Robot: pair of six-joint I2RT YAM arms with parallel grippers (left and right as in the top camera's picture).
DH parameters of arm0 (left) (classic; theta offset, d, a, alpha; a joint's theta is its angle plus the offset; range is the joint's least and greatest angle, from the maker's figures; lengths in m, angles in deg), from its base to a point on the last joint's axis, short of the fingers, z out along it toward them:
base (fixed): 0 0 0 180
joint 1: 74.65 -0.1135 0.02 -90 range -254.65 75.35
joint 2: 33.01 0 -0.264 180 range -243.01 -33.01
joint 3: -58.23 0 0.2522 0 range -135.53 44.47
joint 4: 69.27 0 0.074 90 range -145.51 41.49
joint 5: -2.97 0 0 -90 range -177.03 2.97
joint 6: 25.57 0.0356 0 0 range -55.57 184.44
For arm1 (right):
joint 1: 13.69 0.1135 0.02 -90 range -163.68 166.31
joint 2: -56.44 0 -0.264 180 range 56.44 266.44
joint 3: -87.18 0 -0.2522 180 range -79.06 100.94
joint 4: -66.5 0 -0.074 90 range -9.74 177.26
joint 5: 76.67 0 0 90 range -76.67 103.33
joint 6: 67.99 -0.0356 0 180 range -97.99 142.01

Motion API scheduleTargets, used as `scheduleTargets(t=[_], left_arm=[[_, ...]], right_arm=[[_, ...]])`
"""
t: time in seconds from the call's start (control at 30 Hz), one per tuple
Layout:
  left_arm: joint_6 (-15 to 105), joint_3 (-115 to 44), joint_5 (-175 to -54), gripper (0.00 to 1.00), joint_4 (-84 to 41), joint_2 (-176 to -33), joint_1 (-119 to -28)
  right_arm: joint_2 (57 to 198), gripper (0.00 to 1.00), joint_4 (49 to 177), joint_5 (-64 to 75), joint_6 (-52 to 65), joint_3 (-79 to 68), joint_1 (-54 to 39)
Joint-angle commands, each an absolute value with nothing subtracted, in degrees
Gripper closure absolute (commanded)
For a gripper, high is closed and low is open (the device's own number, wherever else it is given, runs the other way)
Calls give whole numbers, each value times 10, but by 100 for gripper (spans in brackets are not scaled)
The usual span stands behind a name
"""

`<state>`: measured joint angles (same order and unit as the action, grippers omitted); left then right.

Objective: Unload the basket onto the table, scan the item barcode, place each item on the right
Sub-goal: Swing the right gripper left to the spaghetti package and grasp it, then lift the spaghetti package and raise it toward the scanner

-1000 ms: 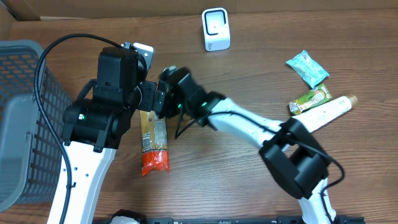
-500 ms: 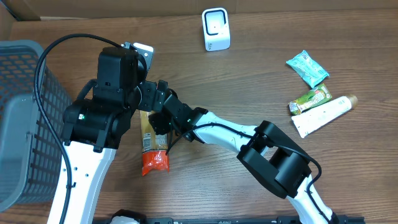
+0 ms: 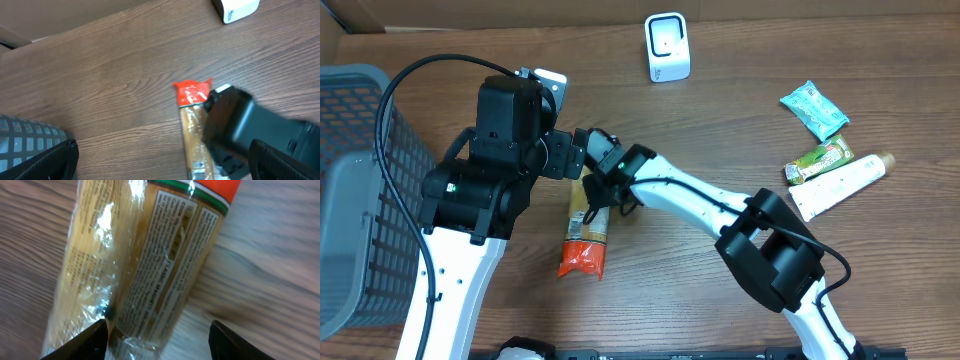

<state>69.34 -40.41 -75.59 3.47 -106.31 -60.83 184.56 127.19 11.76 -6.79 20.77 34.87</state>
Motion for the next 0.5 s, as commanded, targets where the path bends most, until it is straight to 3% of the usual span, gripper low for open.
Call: scheduleTargets(t=[0.0,0.2,0.33,0.4,0.47], left_arm=[[702,-409,-750,1,34,-1065,-608],[702,-409,-750,0,34,-1065,-608],[702,-409,-750,0,34,-1065,-608],[702,-409,-750,0,34,-1065,-608],[702,-409,-750,0,34,-1065,-608]], right_arm=[[1851,34,1320,24,-16,239,308],[1851,34,1347,-120,26,240,245],[1851,25,1300,-160,-18,240,242],[1851,17,1274,-154,-56,240,251],[1853,15,1253,-116,-92,238,262]])
